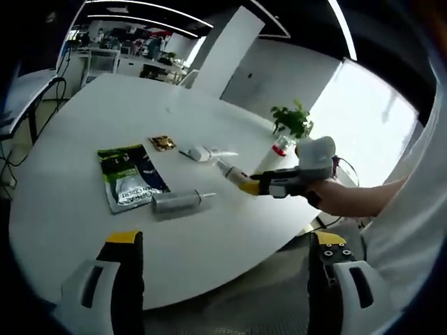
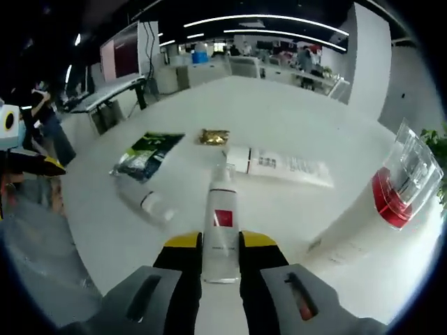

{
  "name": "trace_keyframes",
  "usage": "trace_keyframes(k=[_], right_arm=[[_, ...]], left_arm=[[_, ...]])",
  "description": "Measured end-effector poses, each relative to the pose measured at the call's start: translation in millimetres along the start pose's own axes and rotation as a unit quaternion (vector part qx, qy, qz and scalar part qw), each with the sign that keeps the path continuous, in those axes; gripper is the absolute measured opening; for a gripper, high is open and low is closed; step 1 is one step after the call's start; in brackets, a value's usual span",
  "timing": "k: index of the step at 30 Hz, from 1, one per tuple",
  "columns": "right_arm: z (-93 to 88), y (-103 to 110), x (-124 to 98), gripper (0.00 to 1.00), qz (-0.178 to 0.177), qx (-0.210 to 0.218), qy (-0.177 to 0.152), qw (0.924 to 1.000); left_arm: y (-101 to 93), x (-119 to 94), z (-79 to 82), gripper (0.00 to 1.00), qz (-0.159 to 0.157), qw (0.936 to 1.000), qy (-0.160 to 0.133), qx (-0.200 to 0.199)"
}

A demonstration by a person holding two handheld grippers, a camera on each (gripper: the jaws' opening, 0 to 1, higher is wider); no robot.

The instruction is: Arrange the skincare products in the storage area until every visible bottle or jar stands upright without overlapping.

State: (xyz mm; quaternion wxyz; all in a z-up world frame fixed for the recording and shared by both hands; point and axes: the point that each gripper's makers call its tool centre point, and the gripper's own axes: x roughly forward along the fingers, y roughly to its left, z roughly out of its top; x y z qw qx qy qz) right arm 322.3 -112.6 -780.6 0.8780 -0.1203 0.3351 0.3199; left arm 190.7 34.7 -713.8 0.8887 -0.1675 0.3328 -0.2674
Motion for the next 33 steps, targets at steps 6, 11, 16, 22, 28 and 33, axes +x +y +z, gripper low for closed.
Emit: trace_keyframes(k=[6,11,16,22,28,33], right_arm=[[13.3,15,-12,0.19,0.018,-0.005,-0.018,0.9997],[19.3,22,-17,0.19,0.03,-0.001,-0.033,0.999],[27.5,33,-28,0.19,0.043,0.002,-0.047,0.9979],[43.7,50,-44,0.19,0.065,0.008,-0.074,0.9951],[60.2,66,-59,0.19,0.089,0.016,-0.104,0.9904],[83.5,90,-84,0.18,0.116,-0.001,-0.138,0.9836]], left_arm=[[-3.0,1,5.5,0.91,-0.004,0.9999,-0.006,0.008],[-8.7,3,10.5,0.91,-0.01,0.9998,-0.006,0.017],[-18.1,4,23.0,0.89,-0.026,0.9995,-0.018,0.003],[-26.8,8,42.3,0.85,-0.051,0.9974,-0.041,-0.029],[-38.0,16,56.3,0.82,-0.078,0.9925,-0.063,-0.07],[-49.1,20,68.7,0.8,-0.093,0.9853,-0.086,-0.114]])
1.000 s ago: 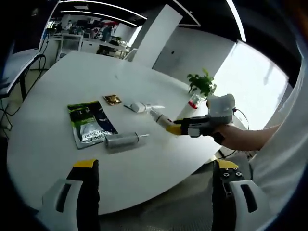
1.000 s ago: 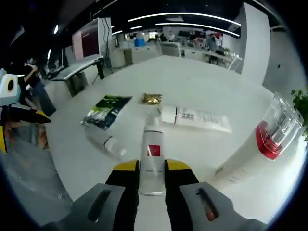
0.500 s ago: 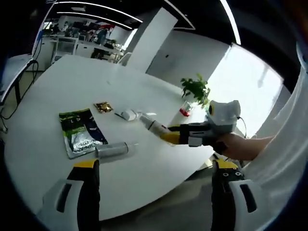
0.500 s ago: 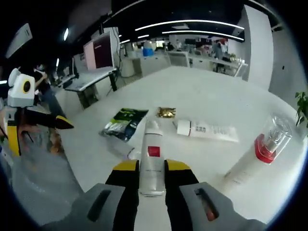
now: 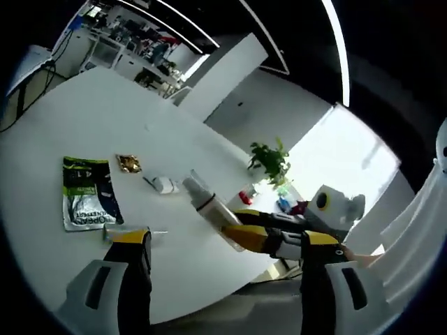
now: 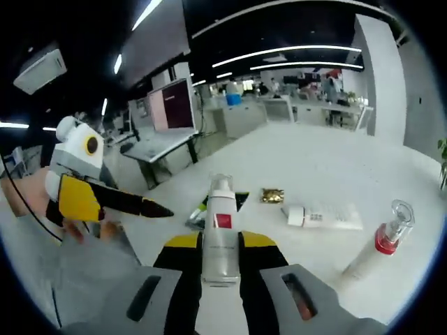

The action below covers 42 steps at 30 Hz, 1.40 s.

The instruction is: Arrange the skincare products in the storage area until every visible bottle or jar stands upright without overlapping.

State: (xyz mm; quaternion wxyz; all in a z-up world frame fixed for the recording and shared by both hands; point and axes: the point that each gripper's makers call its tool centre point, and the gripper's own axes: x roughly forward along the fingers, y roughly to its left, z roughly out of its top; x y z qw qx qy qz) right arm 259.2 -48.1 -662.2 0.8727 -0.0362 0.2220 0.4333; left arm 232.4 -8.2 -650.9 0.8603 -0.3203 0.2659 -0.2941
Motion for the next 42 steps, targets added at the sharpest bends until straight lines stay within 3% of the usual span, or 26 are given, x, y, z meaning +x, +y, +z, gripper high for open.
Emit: trace_keyframes(k=[8,12,20,28,35,42], right_arm=[[21.4,32,-10,0.18,0.035,-0.026,-0.029,0.9986],[24.3,38,-13,0.18,0.041,-0.037,-0.034,0.9979],[27.7,46,-19,0.18,0.048,-0.064,-0.04,0.996],[29.4,48,-24,0.19,0.042,-0.088,-0.04,0.9945],[29.0,45,-30,0.19,0.035,-0.087,-0.045,0.9946],[31.7,46,-39,0.2,0.029,-0.055,-0.05,0.9969]], left_arm=[[-12.0,8,11.3,0.71,-0.012,0.9987,-0.027,-0.041],[-14.3,7,20.0,0.63,-0.023,0.9958,-0.05,-0.073],[-13.2,6,20.7,0.44,-0.023,0.9948,-0.057,-0.08],[-19.4,7,21.5,0.28,-0.025,0.9956,-0.06,-0.068],[-29.0,6,24.5,0.25,-0.028,0.9962,-0.065,-0.051],[-51.1,5,33.6,0.2,-0.059,0.9965,-0.057,-0.016]])
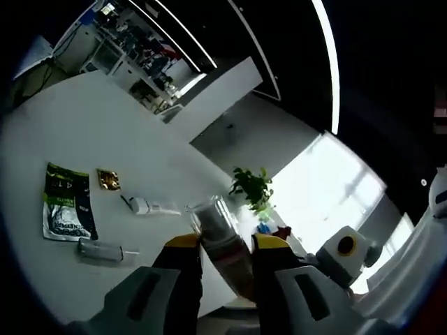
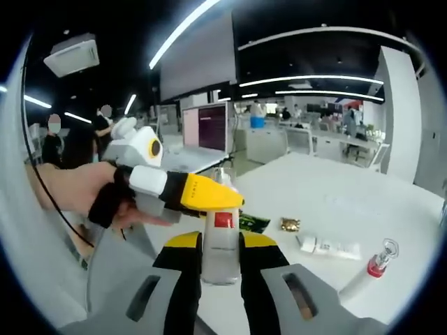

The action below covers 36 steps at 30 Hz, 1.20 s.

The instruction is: Arrange the skincare products in the storage area until every visible bottle or jar stands upright without overlapping.

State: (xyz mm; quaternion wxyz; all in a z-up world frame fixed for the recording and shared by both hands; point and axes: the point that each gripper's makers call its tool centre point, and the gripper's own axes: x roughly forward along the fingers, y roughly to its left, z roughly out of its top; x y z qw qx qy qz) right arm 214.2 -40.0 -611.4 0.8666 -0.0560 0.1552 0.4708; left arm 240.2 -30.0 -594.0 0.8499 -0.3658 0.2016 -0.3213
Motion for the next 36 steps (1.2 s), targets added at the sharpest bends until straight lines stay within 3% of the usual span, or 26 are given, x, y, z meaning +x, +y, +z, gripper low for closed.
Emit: trace_keyframes(k=[5,10,13,15,19,23,26,27,30,32,33,34,35,36], right_arm=[[0.9,-2,-12,0.2,0.002,0.009,-0.002,1.0],[1.8,-6,-24,0.21,0.011,0.022,-0.005,0.9997],[-0.4,-5,-30,0.22,0.041,0.042,-0.001,0.9983],[-1.0,-11,-36,0.22,0.044,0.035,-0.002,0.9984],[5.1,-11,-46,0.23,0.073,0.046,-0.017,0.9962],[9.1,-20,-59,0.23,0.083,0.057,-0.027,0.9946],[9.7,-21,-67,0.23,0.093,0.051,-0.026,0.9941],[8.9,-21,-69,0.23,0.096,0.047,-0.023,0.994],[4.0,-21,-75,0.23,0.108,0.026,-0.007,0.9938],[-0.9,-23,-79,0.23,0.112,0.003,0.01,0.9936],[-1.2,-24,-80,0.23,0.111,-0.007,0.013,0.9937],[-0.4,-25,-82,0.22,0.115,-0.009,0.013,0.9932],[-0.8,-25,-83,0.22,0.119,-0.009,0.015,0.9928],[-0.8,-25,-84,0.22,0.123,-0.011,0.015,0.9923]], left_arm=[[-17.2,5,-1.4,0.18,-0.025,0.9985,0.027,0.041],[-36.5,13,-6.1,0.18,-0.061,0.9925,0.059,0.088],[-44.1,17,-9.7,0.17,-0.076,0.9856,0.085,0.125],[-52.1,21,-11.5,0.17,-0.095,0.9766,0.1,0.164],[-69.1,26,-12.8,0.17,-0.139,0.9629,0.121,0.197],[-85.7,31,-14.6,0.16,-0.179,0.9446,0.137,0.238],[-99.9,35,-21.1,0.16,-0.214,0.9234,0.155,0.279],[-101.8,36,-23.3,0.16,-0.218,0.919,0.161,0.287],[-108.8,40,-33.9,0.16,-0.235,0.8954,0.186,0.329],[-111.0,42,-44.3,0.16,-0.236,0.8739,0.211,0.369],[-112.3,43,-51.5,0.16,-0.239,0.8566,0.225,0.399],[-113.9,44,-55.0,0.16,-0.244,0.8469,0.229,0.413],[-118.6,45,-59.0,0.16,-0.256,0.8416,0.23,0.416],[-120.3,46,-58.8,0.16,-0.262,0.8444,0.228,0.408]])
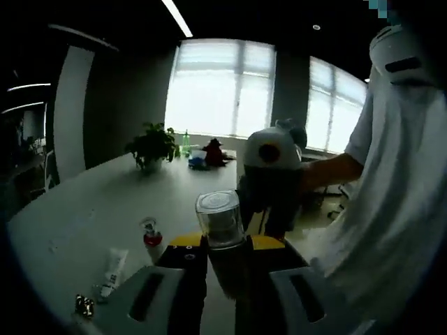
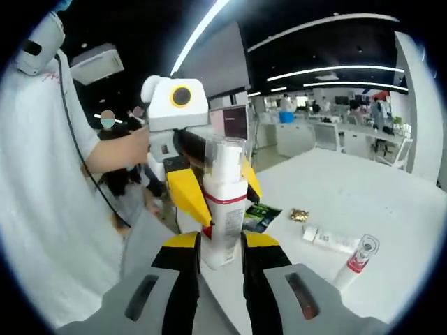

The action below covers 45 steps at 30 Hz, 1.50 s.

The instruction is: Arrange the skincare products in the storage area until every visible bottle or jar stands upright without overlapping.

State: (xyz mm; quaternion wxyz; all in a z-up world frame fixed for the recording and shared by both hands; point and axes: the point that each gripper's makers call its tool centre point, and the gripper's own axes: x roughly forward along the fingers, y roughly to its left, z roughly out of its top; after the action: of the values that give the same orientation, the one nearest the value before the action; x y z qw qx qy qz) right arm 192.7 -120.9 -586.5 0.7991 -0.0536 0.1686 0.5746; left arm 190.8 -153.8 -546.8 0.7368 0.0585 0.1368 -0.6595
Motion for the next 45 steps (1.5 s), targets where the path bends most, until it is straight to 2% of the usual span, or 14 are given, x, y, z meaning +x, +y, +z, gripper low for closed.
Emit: trace_keyframes(k=[4,10,13,21,25,36,45], right_arm=[[-4.6,1,0,0.24,0.019,-0.021,0.011,0.9995],[-2.2,3,-7,0.23,0.045,-0.045,0.001,0.998],[-2.6,2,-8,0.22,0.047,-0.052,-0.003,0.9976],[-13.5,-11,-2,0.22,0.01,-0.082,-0.005,0.9966],[-20.7,-21,0,0.22,-0.006,-0.07,-0.017,0.9974],[-46.1,-44,4,0.21,-0.029,-0.053,-0.009,0.9981],[-77.2,-63,9,0.21,-0.047,-0.051,0.022,0.9973]], left_arm=[[-4.0,5,10.0,0.16,-0.025,0.9991,-0.033,-0.006],[-5.4,6,11.0,0.16,-0.044,0.9982,-0.039,0.006],[-3.3,7,11.4,0.16,-0.049,0.998,-0.04,0.008],[2.8,19,0.3,0.15,-0.046,0.9987,-0.02,0.005],[5.0,28,-1.6,0.15,-0.038,0.9989,-0.026,-0.012],[24.4,47,-22.8,0.16,-0.024,0.9992,-0.005,-0.031],[41.0,64,-54.7,0.17,-0.012,0.9988,0.038,-0.028]])
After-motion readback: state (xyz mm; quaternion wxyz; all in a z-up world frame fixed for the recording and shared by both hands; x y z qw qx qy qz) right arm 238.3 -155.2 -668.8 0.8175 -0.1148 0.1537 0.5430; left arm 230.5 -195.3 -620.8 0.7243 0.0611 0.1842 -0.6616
